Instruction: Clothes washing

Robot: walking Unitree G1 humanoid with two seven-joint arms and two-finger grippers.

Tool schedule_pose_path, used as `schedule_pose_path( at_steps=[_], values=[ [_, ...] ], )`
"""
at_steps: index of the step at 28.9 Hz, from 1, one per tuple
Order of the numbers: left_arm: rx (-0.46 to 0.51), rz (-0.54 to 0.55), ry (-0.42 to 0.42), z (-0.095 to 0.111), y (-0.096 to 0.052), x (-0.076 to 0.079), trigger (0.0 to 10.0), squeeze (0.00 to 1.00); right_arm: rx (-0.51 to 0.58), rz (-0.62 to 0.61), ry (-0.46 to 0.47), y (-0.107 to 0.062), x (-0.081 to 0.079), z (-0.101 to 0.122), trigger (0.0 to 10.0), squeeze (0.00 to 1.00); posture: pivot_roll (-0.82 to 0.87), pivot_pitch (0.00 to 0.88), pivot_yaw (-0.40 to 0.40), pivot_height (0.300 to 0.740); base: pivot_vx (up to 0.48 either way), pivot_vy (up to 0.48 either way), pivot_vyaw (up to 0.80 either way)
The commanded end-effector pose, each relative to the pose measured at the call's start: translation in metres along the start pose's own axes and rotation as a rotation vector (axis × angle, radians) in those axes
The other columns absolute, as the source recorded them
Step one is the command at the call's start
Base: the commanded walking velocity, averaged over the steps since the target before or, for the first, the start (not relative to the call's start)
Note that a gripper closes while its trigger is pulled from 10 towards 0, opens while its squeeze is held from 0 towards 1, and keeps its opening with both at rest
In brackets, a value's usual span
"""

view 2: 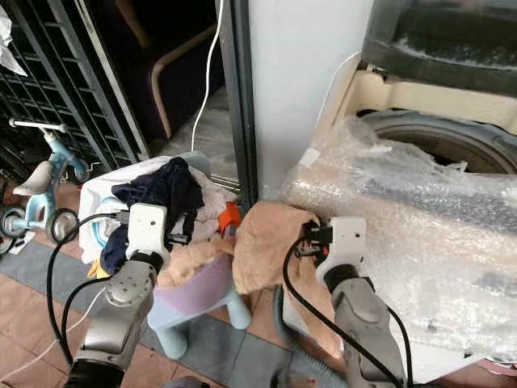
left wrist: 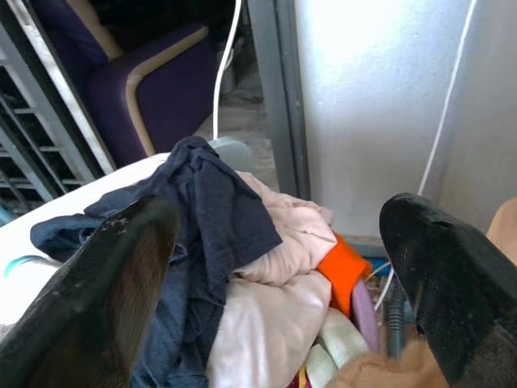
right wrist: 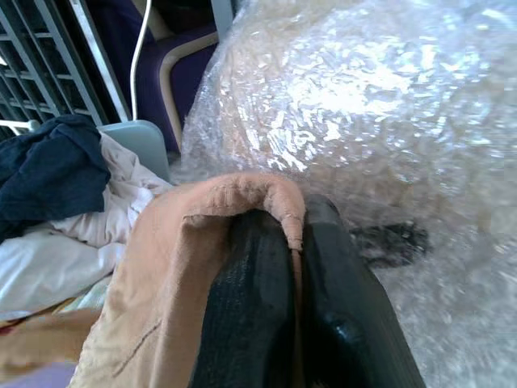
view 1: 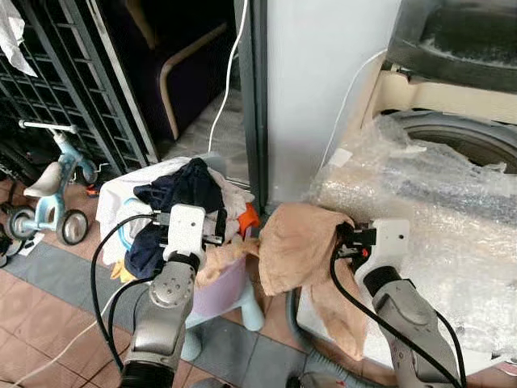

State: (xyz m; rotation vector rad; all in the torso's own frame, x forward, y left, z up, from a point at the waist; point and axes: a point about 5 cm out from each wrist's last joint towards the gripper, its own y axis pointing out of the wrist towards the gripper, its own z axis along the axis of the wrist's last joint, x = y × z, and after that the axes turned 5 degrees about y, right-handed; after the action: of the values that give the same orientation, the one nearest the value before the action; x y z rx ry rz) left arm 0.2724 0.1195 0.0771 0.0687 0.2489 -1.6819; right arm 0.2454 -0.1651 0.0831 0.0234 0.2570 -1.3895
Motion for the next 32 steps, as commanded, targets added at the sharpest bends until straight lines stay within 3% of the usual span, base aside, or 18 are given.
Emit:
schedule_pose_path(
  at_steps=[1, 24, 32],
  values=[
    [-0.004, 0.015, 0.008, -0.001, 0.0, -0.005, 10.0, 0.0, 0.031, 0.003, 0.004, 0.002, -0.002, 0.005, 10.0, 0.0, -0.09, 0.0, 0.055, 0.74, 0.0, 0.0, -0.77],
    [0.005, -0.032, -0.042, 0.002, 0.004, -0.002, 10.0, 0.0, 0.024, 0.01, -0.031, 0.007, 0.003, 0.007, 10.0, 0.0, -0.09, 0.0, 0.044, 0.74, 0.0, 0.0, -0.78],
    [0.004, 0.012, -0.031, 0.004, 0.0, -0.012, 10.0, 0.0, 0.023, 0.012, -0.038, 0.006, 0.003, 0.009, 10.0, 0.0, -0.07, 0.0, 0.04, 0.74, 0.0, -0.042, -0.76]
  ],
)
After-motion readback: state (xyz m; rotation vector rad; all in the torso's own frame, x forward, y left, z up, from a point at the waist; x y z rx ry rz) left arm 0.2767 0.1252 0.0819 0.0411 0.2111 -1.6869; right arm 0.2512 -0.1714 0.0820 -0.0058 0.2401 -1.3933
